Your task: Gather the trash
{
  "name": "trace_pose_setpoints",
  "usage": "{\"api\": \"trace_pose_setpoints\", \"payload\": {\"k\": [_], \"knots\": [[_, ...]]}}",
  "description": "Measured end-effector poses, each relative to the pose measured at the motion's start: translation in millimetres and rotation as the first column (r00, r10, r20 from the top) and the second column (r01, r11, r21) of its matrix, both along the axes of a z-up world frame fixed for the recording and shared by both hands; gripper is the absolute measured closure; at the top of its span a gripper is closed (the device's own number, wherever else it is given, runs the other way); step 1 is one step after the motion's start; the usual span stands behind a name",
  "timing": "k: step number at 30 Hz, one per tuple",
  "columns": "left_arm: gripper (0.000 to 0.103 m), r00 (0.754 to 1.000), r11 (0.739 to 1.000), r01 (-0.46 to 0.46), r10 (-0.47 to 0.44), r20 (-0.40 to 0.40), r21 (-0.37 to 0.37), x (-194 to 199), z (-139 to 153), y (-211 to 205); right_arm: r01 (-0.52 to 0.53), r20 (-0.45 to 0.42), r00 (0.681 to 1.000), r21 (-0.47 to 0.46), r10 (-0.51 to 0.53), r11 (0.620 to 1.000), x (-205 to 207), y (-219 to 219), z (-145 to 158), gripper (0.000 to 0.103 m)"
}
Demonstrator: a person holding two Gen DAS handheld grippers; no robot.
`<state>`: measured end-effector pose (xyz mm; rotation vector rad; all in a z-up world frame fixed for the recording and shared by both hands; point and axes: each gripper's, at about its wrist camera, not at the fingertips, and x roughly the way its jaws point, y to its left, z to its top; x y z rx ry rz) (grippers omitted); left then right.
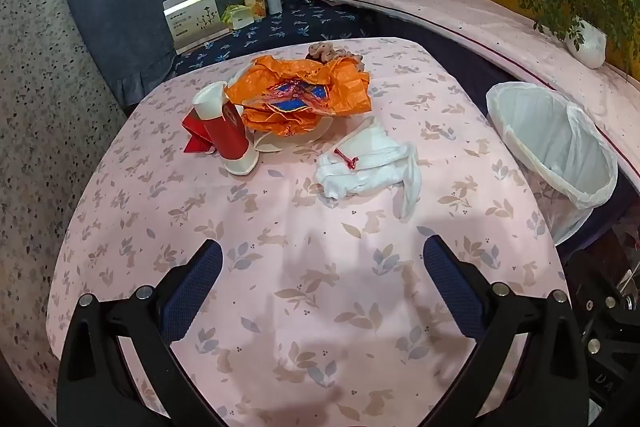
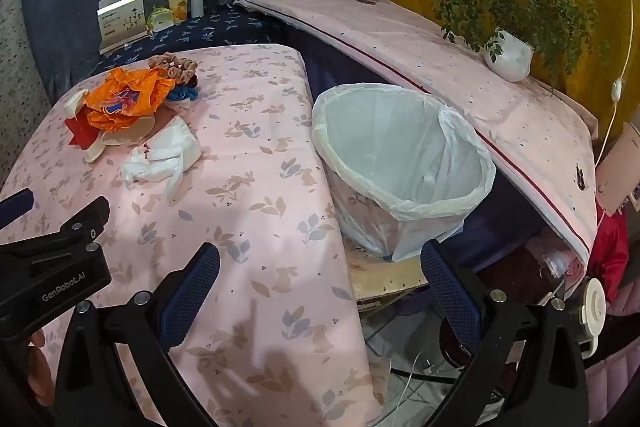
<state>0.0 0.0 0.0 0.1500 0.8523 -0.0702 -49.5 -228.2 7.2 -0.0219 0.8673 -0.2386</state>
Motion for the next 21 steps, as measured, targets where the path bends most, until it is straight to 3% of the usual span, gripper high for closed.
{"api": "trace_pose_setpoints", "payload": {"k": [21], "knots": [[0.007, 0.999, 1.000, 0.009, -0.009, 0.038, 0.001, -4.3, 5.9, -4.8, 0.005, 0.015, 1.000, 0.002, -0.005, 1.000, -1.1, -5.8, 5.6, 0.007]]}}
